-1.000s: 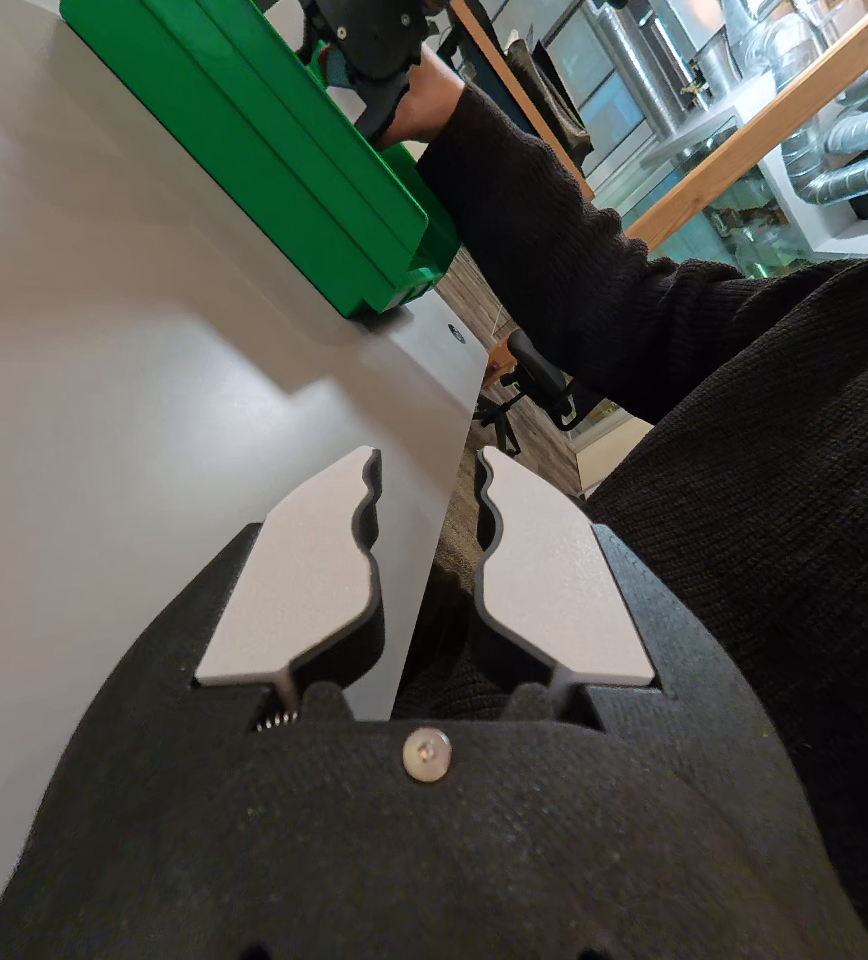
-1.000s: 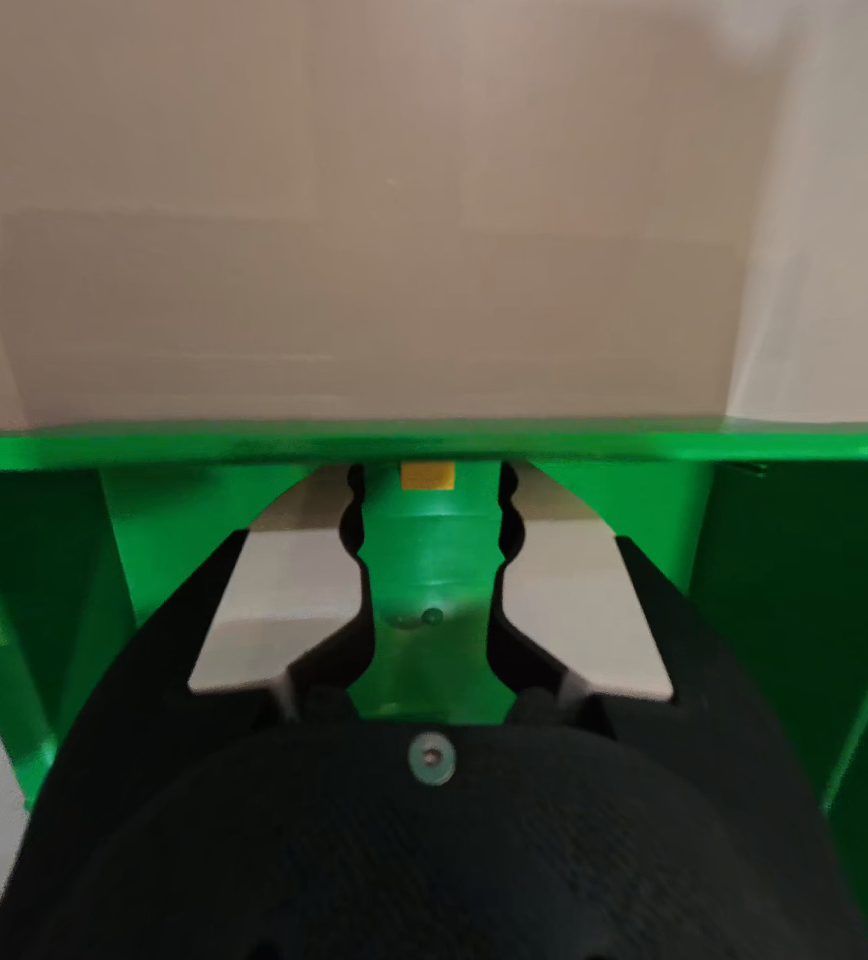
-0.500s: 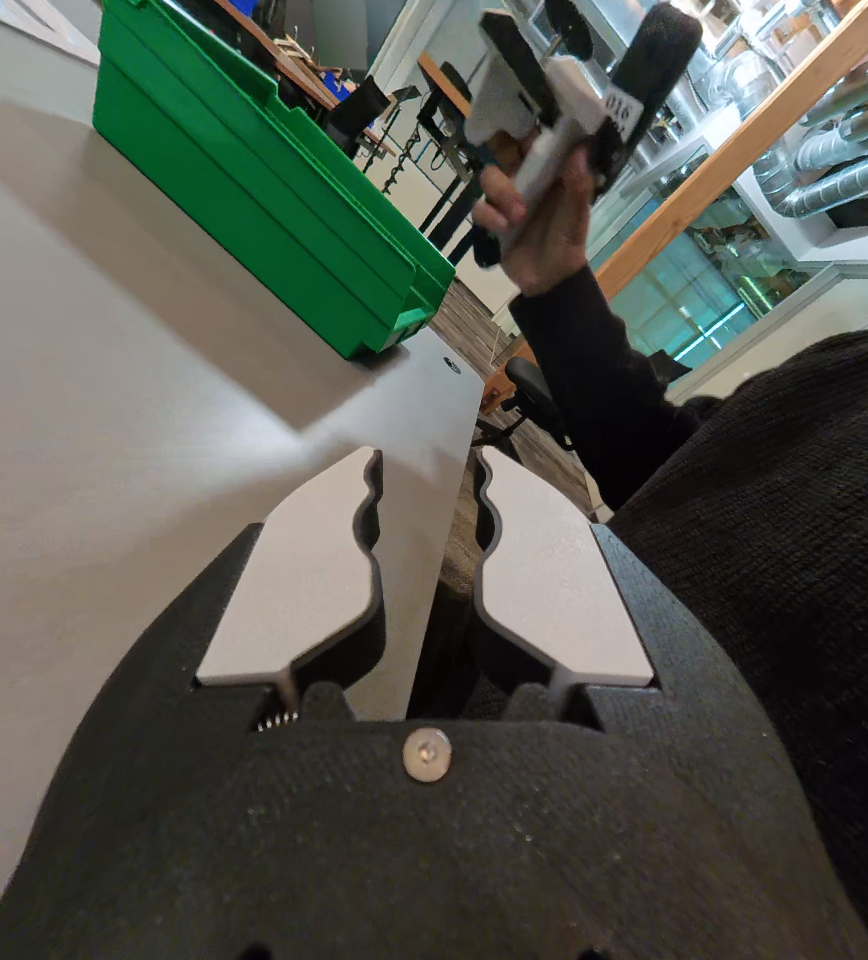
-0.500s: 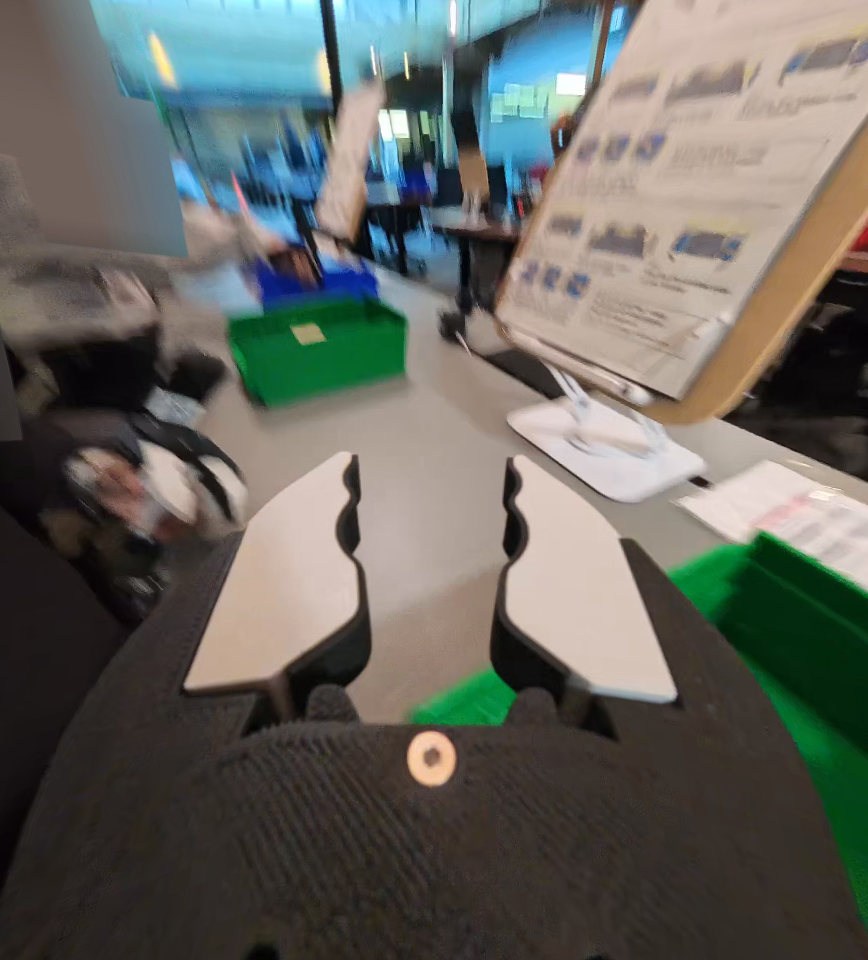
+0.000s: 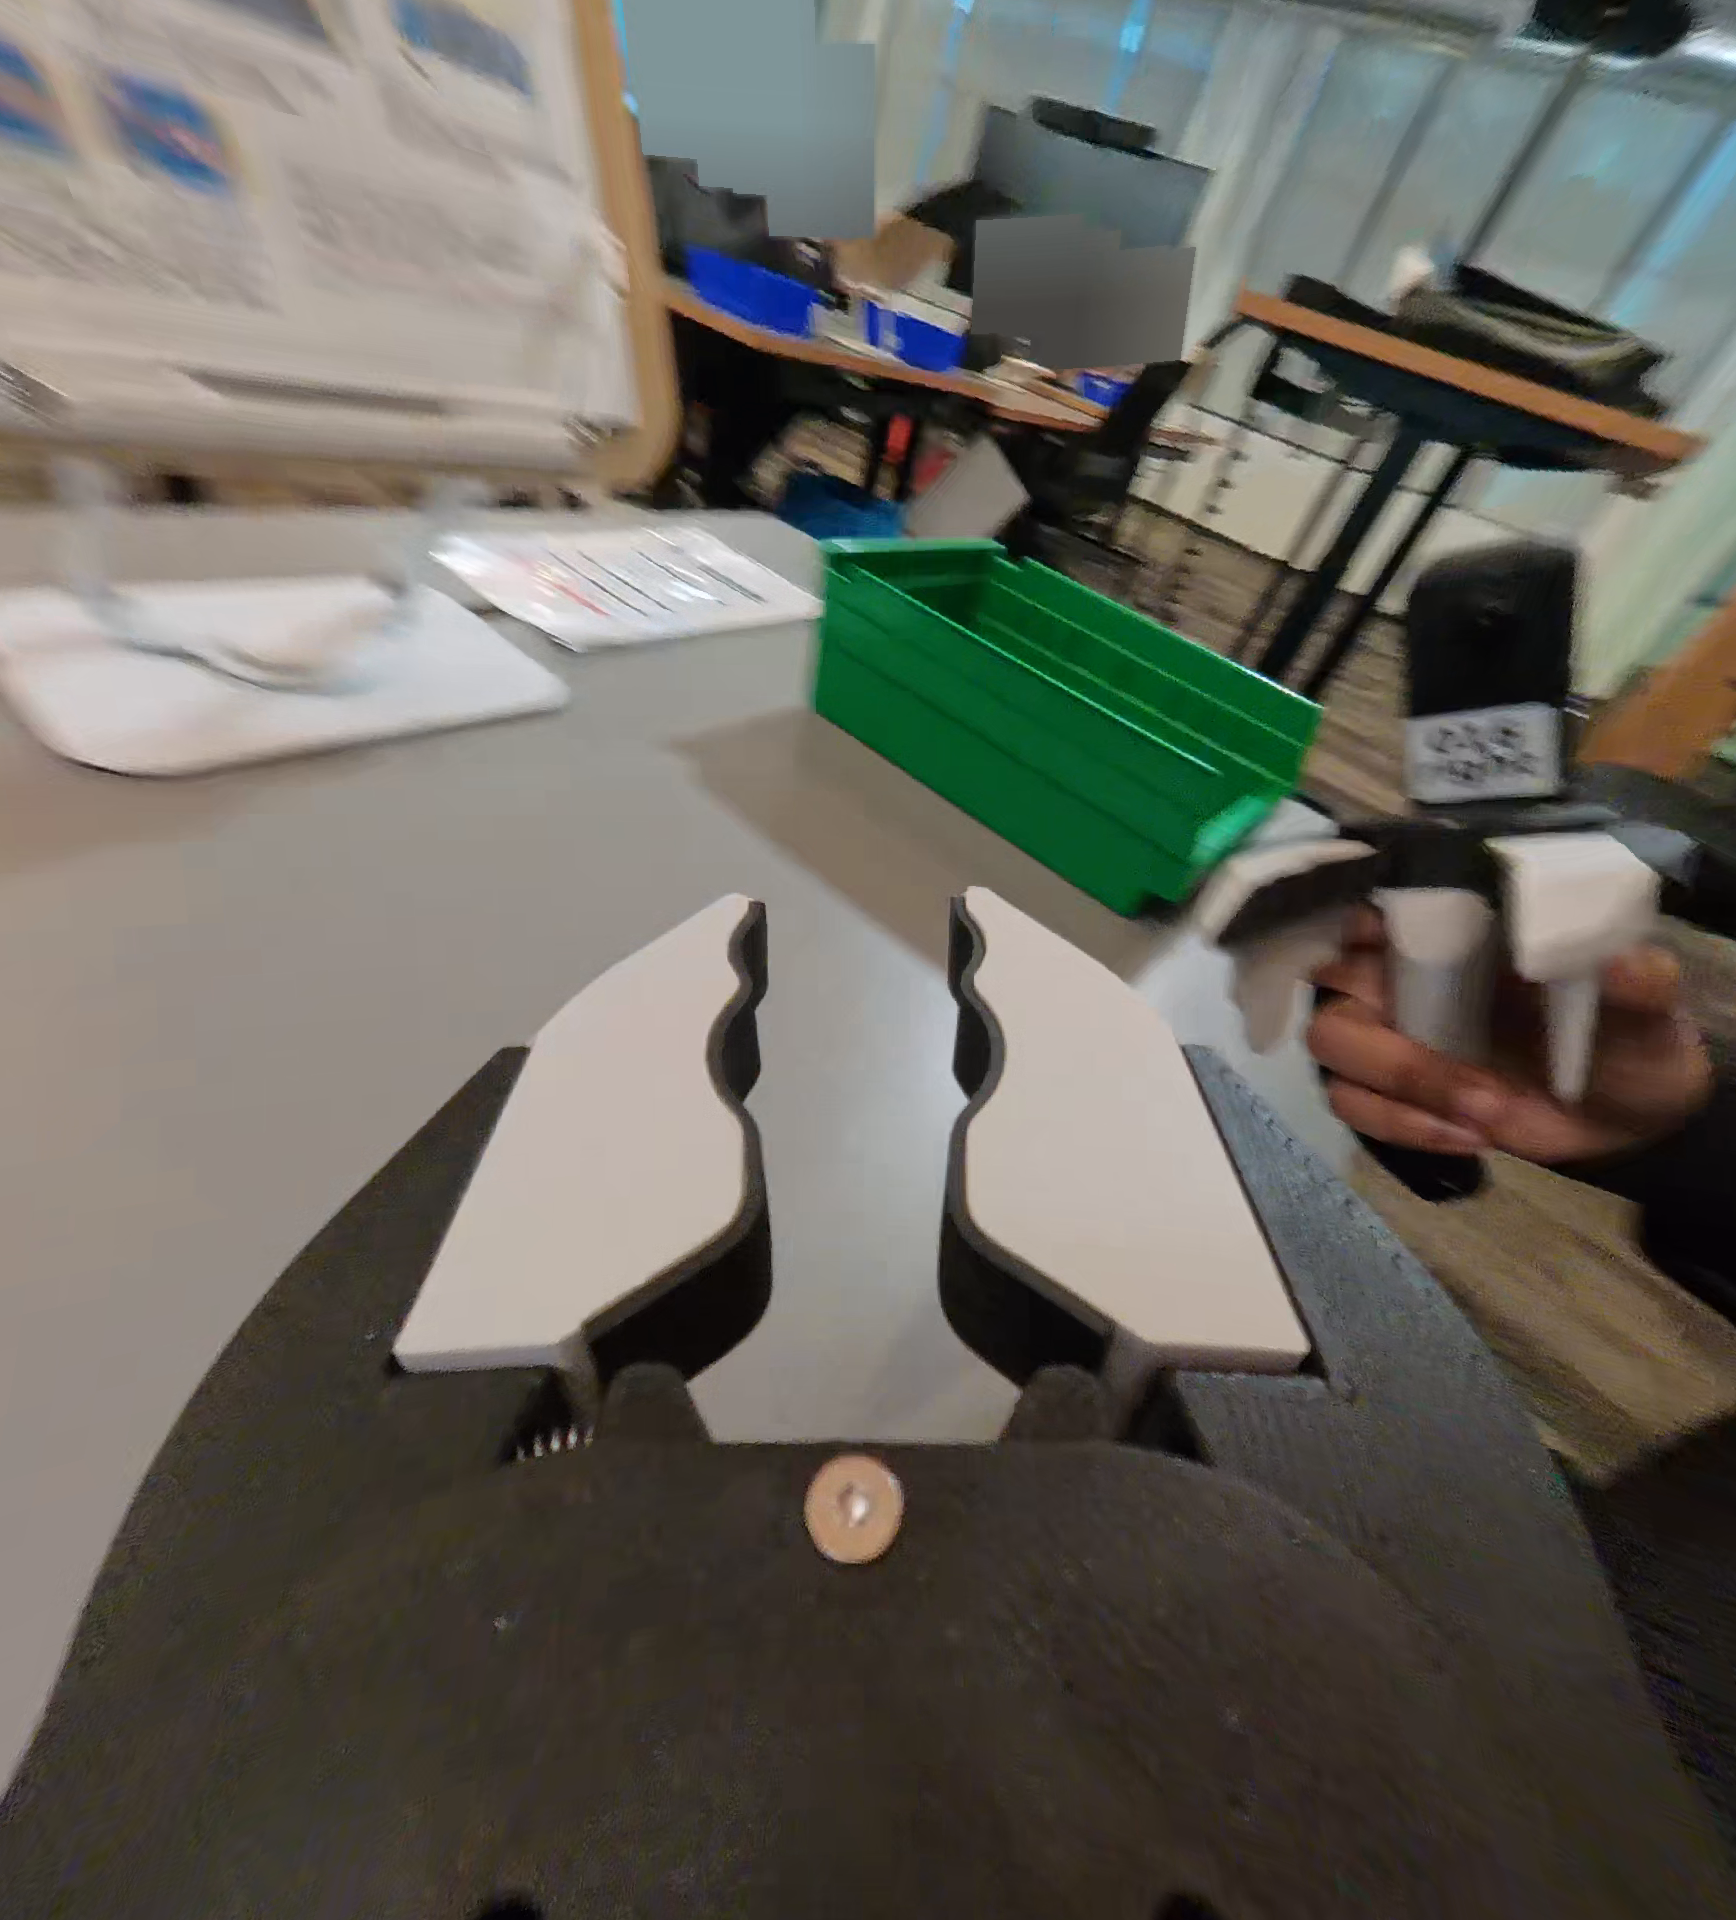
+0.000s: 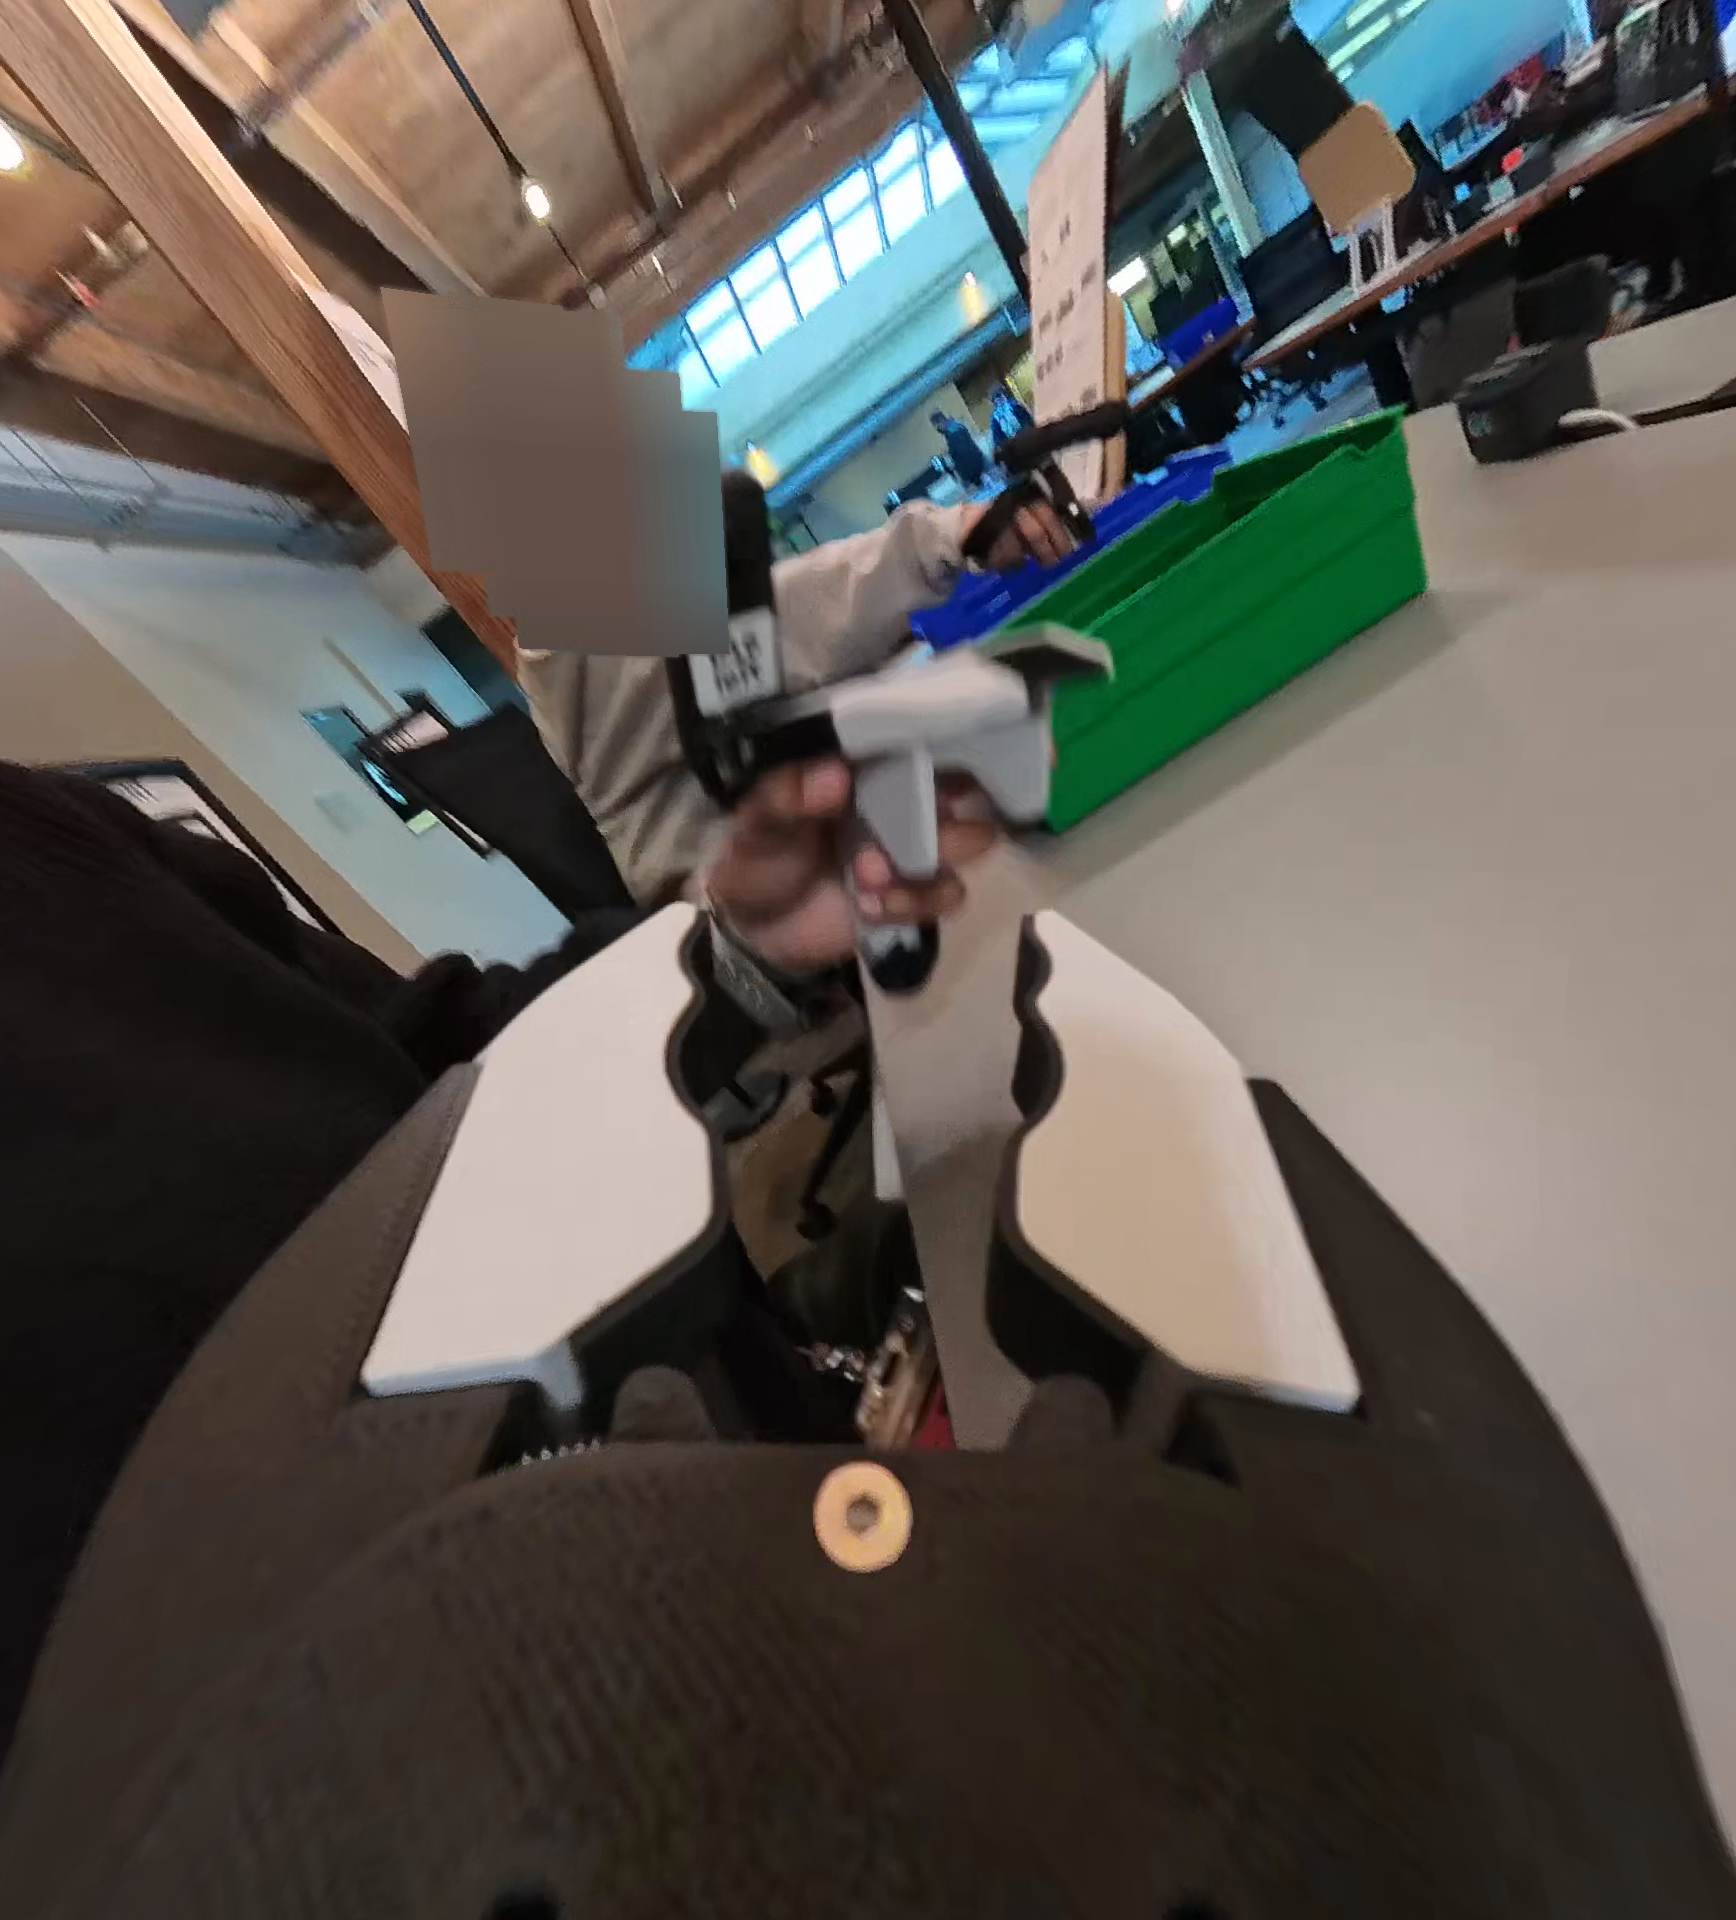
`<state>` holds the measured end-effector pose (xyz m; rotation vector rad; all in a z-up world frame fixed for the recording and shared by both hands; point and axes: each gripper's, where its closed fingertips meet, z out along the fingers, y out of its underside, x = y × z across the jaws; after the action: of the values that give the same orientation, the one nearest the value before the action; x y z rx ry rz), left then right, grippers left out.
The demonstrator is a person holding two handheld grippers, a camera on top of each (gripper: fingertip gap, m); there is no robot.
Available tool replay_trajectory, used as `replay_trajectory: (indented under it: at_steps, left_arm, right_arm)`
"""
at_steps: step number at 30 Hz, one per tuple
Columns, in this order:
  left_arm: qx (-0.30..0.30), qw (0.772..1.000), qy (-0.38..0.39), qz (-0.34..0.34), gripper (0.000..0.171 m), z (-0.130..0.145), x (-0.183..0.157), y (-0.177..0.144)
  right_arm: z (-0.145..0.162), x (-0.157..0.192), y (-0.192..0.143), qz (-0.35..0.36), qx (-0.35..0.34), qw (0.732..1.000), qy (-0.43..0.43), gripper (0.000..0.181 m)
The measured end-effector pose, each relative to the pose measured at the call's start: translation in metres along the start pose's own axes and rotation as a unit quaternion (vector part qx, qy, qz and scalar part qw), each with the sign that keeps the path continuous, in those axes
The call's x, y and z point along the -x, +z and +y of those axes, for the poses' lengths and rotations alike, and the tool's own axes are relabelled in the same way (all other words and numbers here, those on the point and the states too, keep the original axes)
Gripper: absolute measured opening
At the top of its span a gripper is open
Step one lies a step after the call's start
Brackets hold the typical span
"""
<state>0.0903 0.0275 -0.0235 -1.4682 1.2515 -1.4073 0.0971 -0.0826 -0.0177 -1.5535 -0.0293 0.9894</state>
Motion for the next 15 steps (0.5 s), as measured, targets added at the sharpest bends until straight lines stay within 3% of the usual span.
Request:
replay_trajectory:
  at_steps: [3,6,8,11,15]
  left_arm:
    - [-0.025,0.995,0.025,-0.095,0.035,-0.037,0.057,-0.045]
    - [-0.023,0.984,0.002,-0.176,0.036,-0.059,0.116,-0.098]
    - [0.013,0.975,-0.008,-0.223,0.036,-0.058,0.152,-0.131]
    - [0.076,0.938,-0.012,-0.338,0.031,-0.041,0.215,-0.177]
    - [0.149,0.920,-0.053,-0.359,0.030,-0.015,0.258,-0.190]
  right_arm:
    - [0.014,-0.019,0.001,0.090,0.041,0.991,-0.091,0.065]
    - [0.007,-0.031,-0.004,0.157,0.028,0.976,-0.148,0.072]
    - [-0.006,-0.036,-0.008,0.188,0.004,0.968,-0.165,0.072]
    - [-0.012,-0.041,-0.008,0.224,0.013,0.955,-0.193,0.069]
    - [0.002,-0.033,0.003,0.215,0.037,0.951,-0.217,0.067]
